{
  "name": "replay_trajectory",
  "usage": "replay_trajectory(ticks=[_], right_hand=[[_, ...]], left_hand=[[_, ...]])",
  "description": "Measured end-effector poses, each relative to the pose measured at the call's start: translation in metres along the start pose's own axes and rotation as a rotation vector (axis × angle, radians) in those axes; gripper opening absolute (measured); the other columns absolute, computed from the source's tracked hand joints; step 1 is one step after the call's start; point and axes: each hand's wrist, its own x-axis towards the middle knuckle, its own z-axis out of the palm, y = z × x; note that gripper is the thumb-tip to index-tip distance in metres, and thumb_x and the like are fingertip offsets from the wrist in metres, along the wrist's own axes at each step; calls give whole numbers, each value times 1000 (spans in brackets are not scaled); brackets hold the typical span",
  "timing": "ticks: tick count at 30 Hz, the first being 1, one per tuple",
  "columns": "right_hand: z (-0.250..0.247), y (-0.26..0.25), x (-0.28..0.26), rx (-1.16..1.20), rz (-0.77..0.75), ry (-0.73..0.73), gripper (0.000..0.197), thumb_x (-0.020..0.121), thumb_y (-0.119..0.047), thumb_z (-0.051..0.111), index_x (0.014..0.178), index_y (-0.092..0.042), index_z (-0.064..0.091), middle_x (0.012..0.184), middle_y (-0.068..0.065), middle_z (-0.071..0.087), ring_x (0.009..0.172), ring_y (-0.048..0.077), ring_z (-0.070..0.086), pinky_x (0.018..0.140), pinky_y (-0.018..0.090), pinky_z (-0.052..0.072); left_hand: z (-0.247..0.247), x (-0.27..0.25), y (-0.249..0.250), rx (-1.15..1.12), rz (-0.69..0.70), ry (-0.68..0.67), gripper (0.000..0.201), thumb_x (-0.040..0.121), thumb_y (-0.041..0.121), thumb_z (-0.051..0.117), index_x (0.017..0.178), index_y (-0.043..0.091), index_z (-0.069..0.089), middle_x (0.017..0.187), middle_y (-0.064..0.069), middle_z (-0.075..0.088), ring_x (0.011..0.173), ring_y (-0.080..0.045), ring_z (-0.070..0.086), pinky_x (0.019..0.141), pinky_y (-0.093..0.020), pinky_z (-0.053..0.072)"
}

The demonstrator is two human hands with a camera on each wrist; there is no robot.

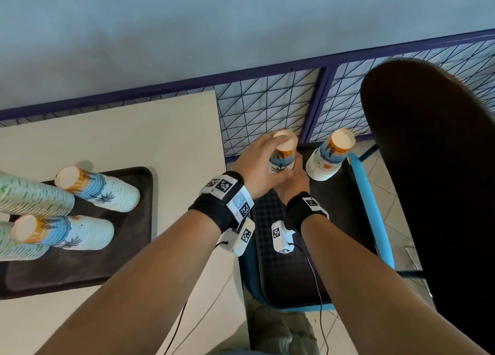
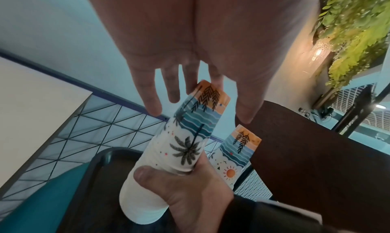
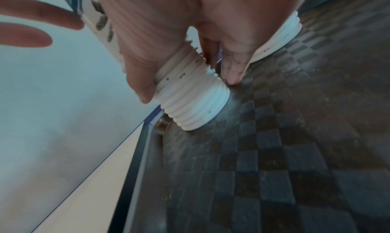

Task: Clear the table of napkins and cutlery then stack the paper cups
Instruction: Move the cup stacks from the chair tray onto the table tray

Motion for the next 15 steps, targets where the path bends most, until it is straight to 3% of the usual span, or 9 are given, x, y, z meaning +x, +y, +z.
replay_trajectory(ticks=[2,4,7,9,11,15], right_hand=[[-2,4,-2,-17,10,-53,91,63,-45,85,141,-41,38,122,-16,64,117,12,63,103,40,53],[-5,-1,-9,7,2,-71,89,65,-38,88,140,-38,40,116,-20,61,110,6,62,95,23,51],[-14,1,-27,60,-14,-75,84,72,-20,90,142,-29,44,108,-23,62,95,-9,61,76,3,45],[-20,1,-37,68,-26,-46,82,72,-21,91,140,-30,46,104,-30,61,91,-15,59,77,2,44],[-24,-6,-47,69,-37,-59,82,70,-23,91,139,-28,47,107,-26,64,94,-9,62,87,10,47],[-34,-23,-65,143,-130,-118,87,69,-27,93,143,-27,47,117,-21,69,106,-12,64,88,8,50]], left_hand=[[3,-5,-5,-98,-25,29,82,88,31,83,157,26,40,156,-3,46,139,-14,45,115,-35,43],[5,-11,-12,-198,-51,55,87,85,35,84,157,37,35,157,3,44,138,-8,45,110,-35,46],[9,-21,-20,-370,-160,104,107,75,47,87,158,49,20,165,0,36,145,-17,43,109,-42,47],[12,-28,-24,-498,-254,138,119,71,42,93,160,49,13,167,-8,32,148,-22,41,111,-47,47],[15,-33,-29,-561,-309,154,126,70,34,97,162,45,10,166,-13,32,149,-26,41,112,-42,44],[25,-42,-35,-622,-310,86,132,50,51,97,158,47,20,161,-6,35,144,-21,42,108,-30,45]])
